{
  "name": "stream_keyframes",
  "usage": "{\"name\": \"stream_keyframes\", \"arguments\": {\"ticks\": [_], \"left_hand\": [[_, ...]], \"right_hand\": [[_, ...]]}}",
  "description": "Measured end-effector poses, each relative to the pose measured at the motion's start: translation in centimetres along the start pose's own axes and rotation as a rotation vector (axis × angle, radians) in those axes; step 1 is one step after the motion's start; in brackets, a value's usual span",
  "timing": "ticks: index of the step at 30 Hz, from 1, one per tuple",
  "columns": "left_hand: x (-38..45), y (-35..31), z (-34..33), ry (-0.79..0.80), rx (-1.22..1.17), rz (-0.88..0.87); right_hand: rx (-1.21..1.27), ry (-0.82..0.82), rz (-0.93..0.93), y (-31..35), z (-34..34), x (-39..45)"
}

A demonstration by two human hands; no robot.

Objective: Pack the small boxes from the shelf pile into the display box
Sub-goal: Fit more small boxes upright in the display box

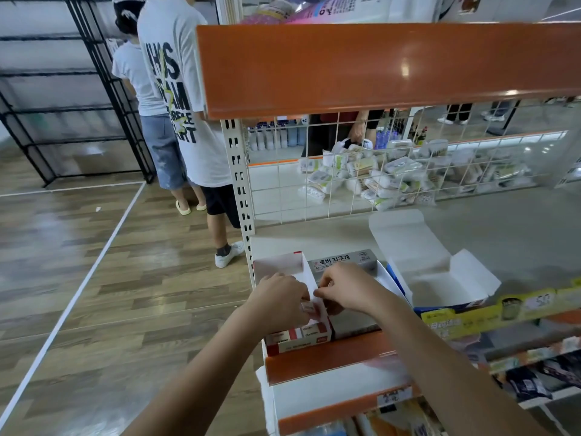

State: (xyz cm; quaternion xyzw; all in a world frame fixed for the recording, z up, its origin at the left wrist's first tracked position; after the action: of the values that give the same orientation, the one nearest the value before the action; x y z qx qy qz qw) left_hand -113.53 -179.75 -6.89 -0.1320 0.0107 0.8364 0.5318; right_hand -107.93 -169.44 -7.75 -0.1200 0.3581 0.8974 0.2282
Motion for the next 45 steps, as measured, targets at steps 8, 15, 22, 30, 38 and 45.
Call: {"name": "stream_keyframes", "arguments": {"ticks": [8,15,22,30,38,45], "left_hand": [[-0.4,1.5,0.8,0.06,-0.226,0.019],[-0.7,0.7,1.1,-0.011,-0.39,-0.046],[-0.7,0.5,0.0,0.017,-0.393,-0.023],[-0.7,0.8,-0.6,0.021,-0.257,-0.021],[-0.9,0.7,-0.8,0.029,-0.228,-0.029],[-0.6,0.4,-1.0,0.056,-0.17,-0.013]], "right_hand": [[0.122,0.041,-0.01,-0.1,0.0,-0.3],[0.112,0.044,-0.016,0.0,0.0,-0.2],[0.046,0.016,0.008,-0.1,-0.1,-0.1],[0.012,0.013,0.029,-0.2,0.0,-0.2],[0.052,0.016,0.028,-0.7,-0.1,0.2],[0.035,0.006,0.02,-0.8,-0.2,0.4]]}}
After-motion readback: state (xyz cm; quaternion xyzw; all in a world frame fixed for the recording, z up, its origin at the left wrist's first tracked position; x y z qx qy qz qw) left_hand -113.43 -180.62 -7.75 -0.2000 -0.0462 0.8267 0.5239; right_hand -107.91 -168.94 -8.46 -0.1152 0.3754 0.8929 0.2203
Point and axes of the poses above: each hand's wrist, its own x-axis towards the middle knuckle, its own z-axis out of the back of the hand, y = z × x, the point moved 6 cm from there along x, towards the middle knuckle, and after that the axes turned 7 degrees about y, right-handed, at the moved point
